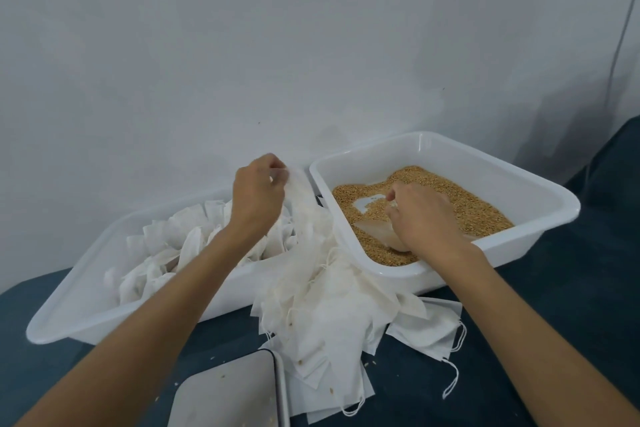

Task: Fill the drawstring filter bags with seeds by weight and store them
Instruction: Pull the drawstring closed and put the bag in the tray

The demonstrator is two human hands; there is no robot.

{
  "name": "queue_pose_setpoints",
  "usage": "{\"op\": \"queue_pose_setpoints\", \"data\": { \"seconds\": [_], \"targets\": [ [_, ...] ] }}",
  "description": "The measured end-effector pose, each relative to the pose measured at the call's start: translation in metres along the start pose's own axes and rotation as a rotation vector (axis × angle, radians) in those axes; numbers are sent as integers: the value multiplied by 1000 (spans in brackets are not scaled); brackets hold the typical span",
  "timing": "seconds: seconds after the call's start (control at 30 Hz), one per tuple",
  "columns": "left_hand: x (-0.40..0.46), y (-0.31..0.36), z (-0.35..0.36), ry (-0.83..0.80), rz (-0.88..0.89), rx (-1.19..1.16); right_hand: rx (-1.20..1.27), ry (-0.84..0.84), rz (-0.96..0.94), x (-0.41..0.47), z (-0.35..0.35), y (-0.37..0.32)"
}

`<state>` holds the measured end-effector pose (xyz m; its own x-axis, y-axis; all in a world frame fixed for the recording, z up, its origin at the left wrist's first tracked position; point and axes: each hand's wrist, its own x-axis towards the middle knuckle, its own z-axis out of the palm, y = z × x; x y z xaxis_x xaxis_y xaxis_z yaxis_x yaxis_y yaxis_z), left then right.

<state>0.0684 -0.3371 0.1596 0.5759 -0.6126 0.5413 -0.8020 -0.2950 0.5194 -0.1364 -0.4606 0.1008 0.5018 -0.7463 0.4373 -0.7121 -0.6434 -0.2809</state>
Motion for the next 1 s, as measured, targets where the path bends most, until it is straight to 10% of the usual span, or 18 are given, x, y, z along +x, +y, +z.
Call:
{"op": "queue_pose_setpoints", "data": {
  "seconds": [0.23,0.37,0.63,1.0],
  "targets": [
    [-106,-17,-62,-65,-233,-723,512,184,-250,-23,-23,-41],
    [-158,-27,-73,-67,-337,-882,1122,-306,-322,-61,-29,-98],
    [-197,-47,-87,44,-250,-841,1478,-1032,-213,-97,-8,-121],
    [-210,-67,-75,156,-275,-622,1467,-756,-75,-95,8,-113]
  ]
}}
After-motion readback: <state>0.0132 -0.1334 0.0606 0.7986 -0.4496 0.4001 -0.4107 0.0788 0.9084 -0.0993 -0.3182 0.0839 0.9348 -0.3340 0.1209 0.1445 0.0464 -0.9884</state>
